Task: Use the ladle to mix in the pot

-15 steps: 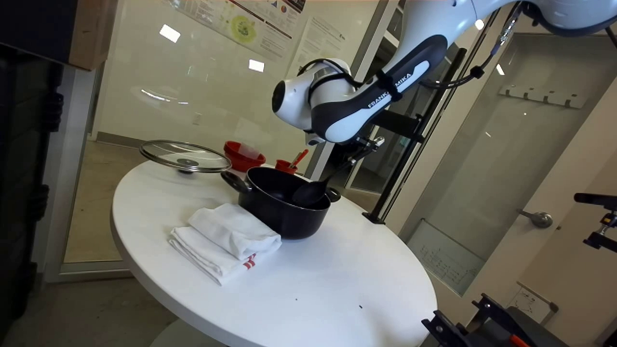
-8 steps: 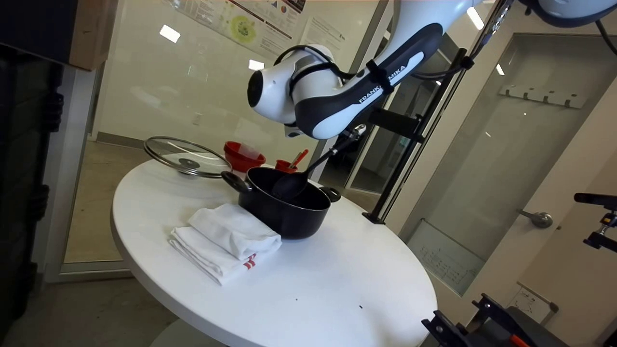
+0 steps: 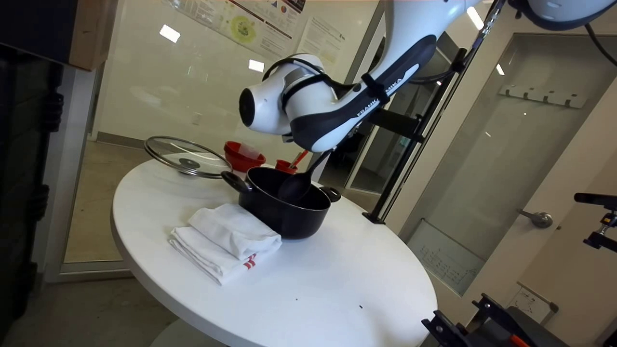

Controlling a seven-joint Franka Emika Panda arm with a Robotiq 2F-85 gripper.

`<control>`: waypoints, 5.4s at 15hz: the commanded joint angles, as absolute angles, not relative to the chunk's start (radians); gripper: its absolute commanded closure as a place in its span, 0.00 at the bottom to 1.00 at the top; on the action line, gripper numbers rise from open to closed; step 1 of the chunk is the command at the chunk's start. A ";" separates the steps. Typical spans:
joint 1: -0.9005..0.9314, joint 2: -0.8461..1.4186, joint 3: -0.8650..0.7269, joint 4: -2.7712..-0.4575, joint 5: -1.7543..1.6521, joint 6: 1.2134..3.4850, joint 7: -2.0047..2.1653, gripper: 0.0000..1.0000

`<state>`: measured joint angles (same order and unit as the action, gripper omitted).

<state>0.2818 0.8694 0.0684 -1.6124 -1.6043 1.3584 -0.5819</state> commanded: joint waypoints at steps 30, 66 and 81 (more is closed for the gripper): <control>0.278 1.099 0.067 -1.435 -1.627 1.312 -0.491 0.92; 0.358 1.035 0.045 -1.494 -1.653 1.284 -0.406 0.92; 0.357 1.066 -0.012 -1.500 -1.793 1.092 -0.378 0.92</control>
<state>0.3360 1.0642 -0.0132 -1.4660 -1.7574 1.1464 -0.3782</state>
